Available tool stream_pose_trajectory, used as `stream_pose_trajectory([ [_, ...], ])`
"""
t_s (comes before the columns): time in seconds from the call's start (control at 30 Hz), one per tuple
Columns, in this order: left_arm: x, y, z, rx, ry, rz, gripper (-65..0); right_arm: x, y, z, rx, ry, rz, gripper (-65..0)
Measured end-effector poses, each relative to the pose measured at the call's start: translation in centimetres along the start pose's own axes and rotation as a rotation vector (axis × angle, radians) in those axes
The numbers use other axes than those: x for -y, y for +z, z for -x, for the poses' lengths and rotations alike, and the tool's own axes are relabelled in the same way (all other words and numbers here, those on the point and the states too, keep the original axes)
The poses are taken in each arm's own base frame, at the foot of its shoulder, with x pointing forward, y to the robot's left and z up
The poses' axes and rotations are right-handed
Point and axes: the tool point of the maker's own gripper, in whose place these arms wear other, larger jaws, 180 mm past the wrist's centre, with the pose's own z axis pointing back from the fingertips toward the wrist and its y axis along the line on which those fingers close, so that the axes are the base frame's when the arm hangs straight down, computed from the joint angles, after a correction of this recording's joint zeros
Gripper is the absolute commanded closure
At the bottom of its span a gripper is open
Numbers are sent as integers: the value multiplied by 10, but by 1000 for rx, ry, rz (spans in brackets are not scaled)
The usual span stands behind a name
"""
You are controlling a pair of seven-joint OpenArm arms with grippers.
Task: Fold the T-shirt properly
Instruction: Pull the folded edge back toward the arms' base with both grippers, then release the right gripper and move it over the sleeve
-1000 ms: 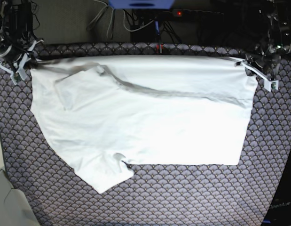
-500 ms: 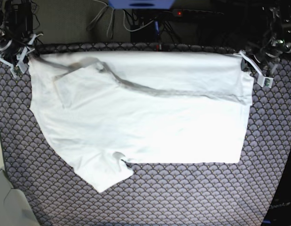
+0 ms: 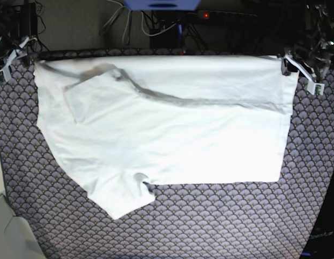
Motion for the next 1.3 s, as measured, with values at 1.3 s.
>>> stream_pose_trajectory([
  [1.3,-2,21,-12,109,91,-45,-650,-178,-11,-66,165,200,-445,-365],
])
